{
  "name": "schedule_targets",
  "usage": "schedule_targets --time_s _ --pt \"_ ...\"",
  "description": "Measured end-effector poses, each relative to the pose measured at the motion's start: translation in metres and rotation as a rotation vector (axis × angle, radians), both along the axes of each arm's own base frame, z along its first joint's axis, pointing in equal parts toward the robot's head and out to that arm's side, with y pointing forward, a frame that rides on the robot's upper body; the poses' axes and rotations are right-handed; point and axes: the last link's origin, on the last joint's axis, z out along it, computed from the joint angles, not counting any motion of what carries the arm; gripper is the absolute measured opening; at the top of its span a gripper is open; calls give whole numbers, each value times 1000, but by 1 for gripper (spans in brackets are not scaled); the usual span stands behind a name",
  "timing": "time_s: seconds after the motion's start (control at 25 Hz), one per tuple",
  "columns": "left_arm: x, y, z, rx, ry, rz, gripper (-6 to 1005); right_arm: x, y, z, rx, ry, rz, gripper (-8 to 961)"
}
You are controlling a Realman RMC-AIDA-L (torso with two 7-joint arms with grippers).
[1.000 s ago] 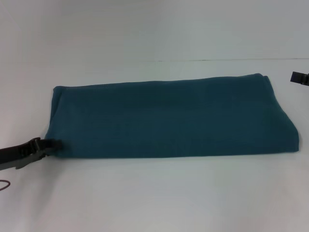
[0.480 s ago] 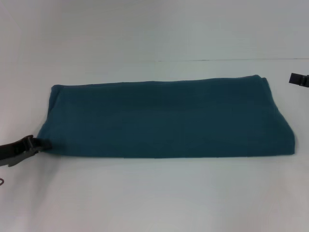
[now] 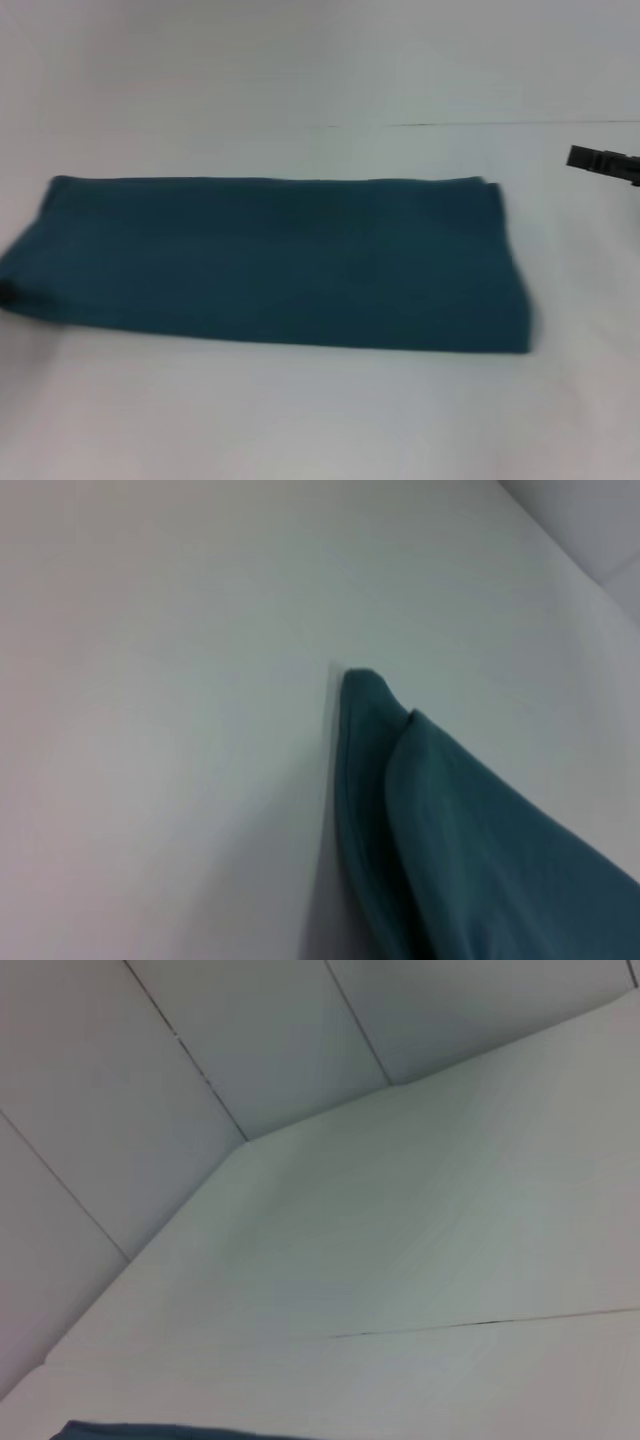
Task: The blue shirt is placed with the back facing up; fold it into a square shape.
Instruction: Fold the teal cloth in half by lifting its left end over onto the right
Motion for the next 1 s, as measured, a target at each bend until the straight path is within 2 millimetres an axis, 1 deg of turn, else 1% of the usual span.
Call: schedule_targets --time_s 0.28,0.44,0.52,0.56,0.6,0.64,0.76,0.84,0.88,0.92,0.96,1.0 --pt "-27 -25 50 118 89 86 48 -7 6 -12 -10 10 4 834" --pt "-31 -31 66 150 118 99 51 -9 7 -16 -18 12 9 834" --pt "-25 -28 67 147 103 70 53 -9 7 -17 -19 11 10 834" --pt "-25 -28 67 147 103 70 54 -9 7 -17 -19 11 10 834" --pt "-6 -19 63 130 46 -19 55 -9 7 -17 -18 10 9 835" --pt "2 -15 60 124 25 -57 56 -8 6 -17 -19 11 8 835" --pt "38 2 47 95 -65 -223 58 -4 2 -17 -18 7 1 835" --pt "70 16 33 62 -132 -350 60 1 0 -15 -16 2 -7 835" --pt "82 20 26 45 -154 -393 61 3 -2 -14 -13 -1 -11 835" --pt "98 26 18 24 -179 -446 62 6 -4 -12 -12 -3 -13 835" --pt "117 33 5 -2 -208 -509 63 8 -5 -11 -9 -6 -16 835" --pt "126 36 -2 -14 -222 -537 63 10 -6 -10 -7 -9 -19 835"
